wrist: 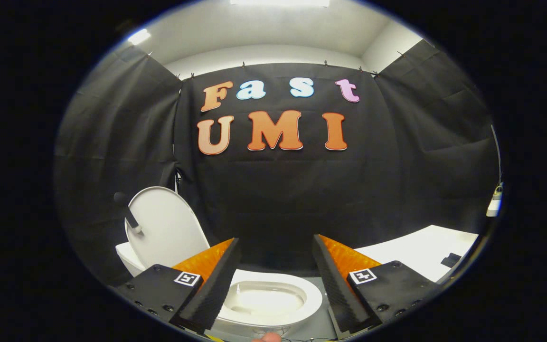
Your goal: Open the toilet lid.
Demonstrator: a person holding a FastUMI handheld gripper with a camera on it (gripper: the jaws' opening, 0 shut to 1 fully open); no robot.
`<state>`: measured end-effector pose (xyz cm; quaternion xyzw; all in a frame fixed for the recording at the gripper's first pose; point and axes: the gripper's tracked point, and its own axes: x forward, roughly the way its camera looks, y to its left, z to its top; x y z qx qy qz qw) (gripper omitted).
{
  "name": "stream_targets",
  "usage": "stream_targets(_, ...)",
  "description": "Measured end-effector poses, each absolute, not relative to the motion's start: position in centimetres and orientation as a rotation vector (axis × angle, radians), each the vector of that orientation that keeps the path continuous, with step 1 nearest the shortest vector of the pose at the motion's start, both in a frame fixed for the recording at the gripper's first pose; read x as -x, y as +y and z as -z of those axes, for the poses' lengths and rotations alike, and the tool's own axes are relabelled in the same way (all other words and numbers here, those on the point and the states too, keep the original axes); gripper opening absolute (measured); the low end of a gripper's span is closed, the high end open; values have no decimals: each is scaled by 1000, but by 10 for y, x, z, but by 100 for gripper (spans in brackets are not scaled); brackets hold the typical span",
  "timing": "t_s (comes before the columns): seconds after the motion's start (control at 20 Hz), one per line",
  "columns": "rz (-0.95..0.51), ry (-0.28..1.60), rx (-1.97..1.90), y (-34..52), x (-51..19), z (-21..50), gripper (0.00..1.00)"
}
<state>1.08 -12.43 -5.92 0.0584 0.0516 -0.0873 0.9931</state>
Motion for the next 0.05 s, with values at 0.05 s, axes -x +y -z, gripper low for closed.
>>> stream_targets(0.05,166,103,-110,-119,-6,60,98)
